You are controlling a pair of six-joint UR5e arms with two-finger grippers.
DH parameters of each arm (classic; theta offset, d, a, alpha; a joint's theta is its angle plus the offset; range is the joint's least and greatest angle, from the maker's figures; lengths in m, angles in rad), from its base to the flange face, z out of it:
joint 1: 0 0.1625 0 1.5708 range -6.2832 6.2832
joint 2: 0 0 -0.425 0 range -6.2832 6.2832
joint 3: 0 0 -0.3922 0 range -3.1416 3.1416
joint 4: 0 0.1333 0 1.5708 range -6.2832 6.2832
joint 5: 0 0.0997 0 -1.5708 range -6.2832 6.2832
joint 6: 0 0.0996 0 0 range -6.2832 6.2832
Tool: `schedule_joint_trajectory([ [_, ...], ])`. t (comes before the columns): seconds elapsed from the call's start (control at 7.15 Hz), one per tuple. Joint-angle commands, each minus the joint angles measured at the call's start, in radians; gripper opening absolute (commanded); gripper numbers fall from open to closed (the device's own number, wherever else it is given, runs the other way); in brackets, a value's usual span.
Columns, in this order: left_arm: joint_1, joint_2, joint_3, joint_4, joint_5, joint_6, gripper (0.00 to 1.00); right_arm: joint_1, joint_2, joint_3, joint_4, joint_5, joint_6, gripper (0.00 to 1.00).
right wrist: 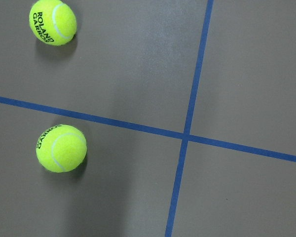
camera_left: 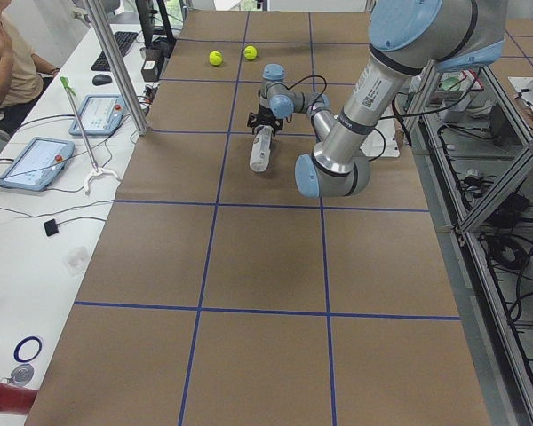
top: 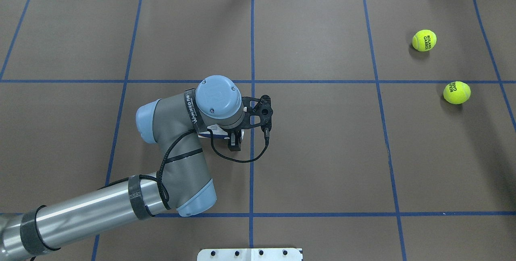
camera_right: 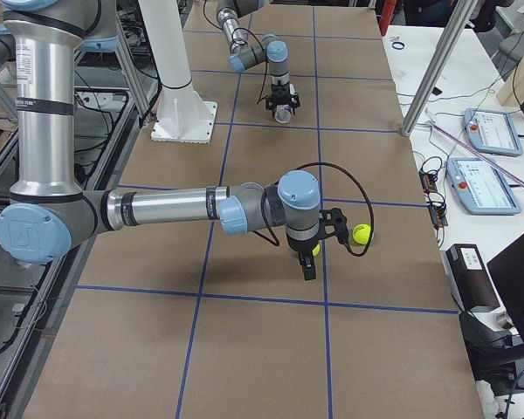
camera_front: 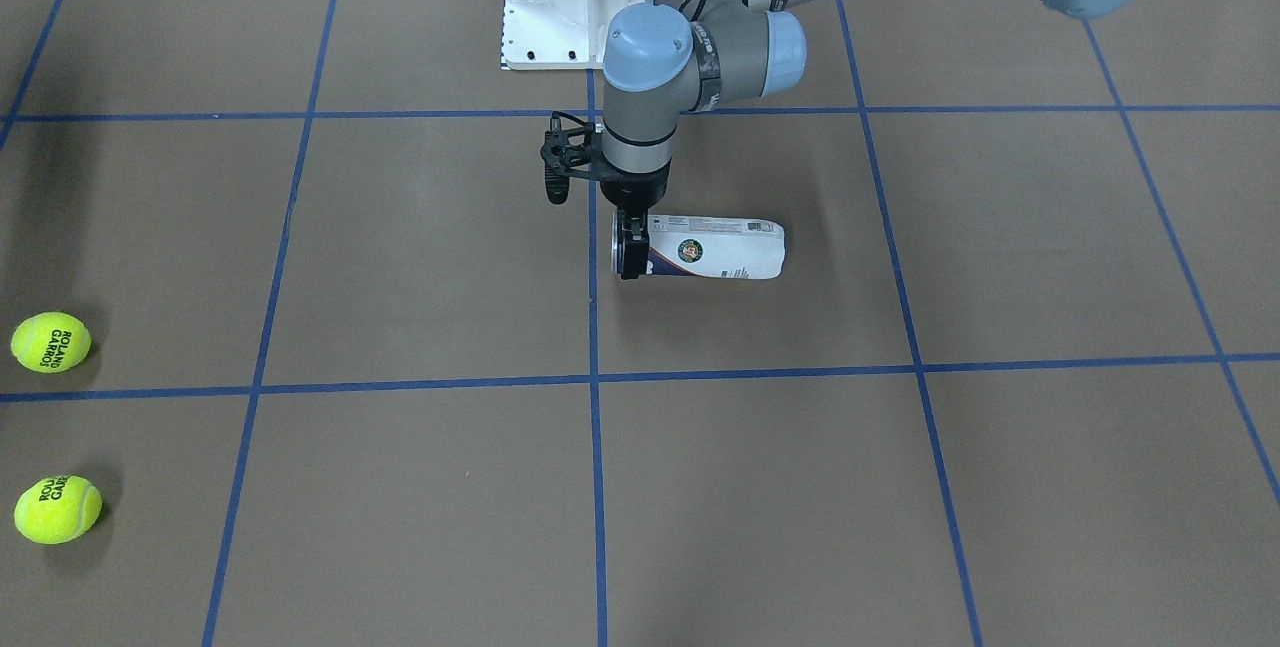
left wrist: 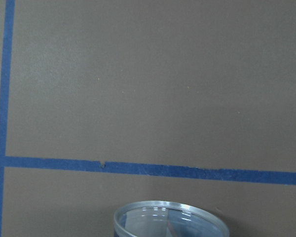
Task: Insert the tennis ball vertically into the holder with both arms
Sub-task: 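Close the left gripper around the can's body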
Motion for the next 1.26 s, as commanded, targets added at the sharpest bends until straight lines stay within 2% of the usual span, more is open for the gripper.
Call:
schedule_joint_trajectory([
  [0.0,0.0,-0.005,0.03,-0.034,0.0,0.002,1.0,0.0,0.0,0.0,0.0,0.0,0.0,0.99],
  [0.14,0.0,-0.008,0.031,-0.034,0.0,0.001,0.96,0.0,0.0,0.0,0.0,0.0,0.0,0.99],
  [0.28,0.0,-0.008,0.029,-0.034,0.0,-0.001,0.75,0.0,0.0,0.0,0.0,0.0,0.0,0.99],
  [0.42,-0.001,-0.008,0.026,-0.033,0.0,-0.001,0.61,0.0,0.002,0.0,0.0,0.0,0.0,0.99],
  [0.7,-0.011,-0.008,-0.041,-0.033,-0.002,0.001,0.57,0.0,0.003,0.001,0.0,0.0,0.008,0.99],
  [0.98,-0.053,-0.016,-0.152,-0.043,-0.012,0.002,0.61,0.0,0.005,0.004,0.002,0.001,0.034,0.99],
  [1.12,-0.072,-0.033,-0.164,-0.122,-0.014,-0.013,0.65,0.0,0.005,0.004,0.002,0.001,0.034,0.99],
])
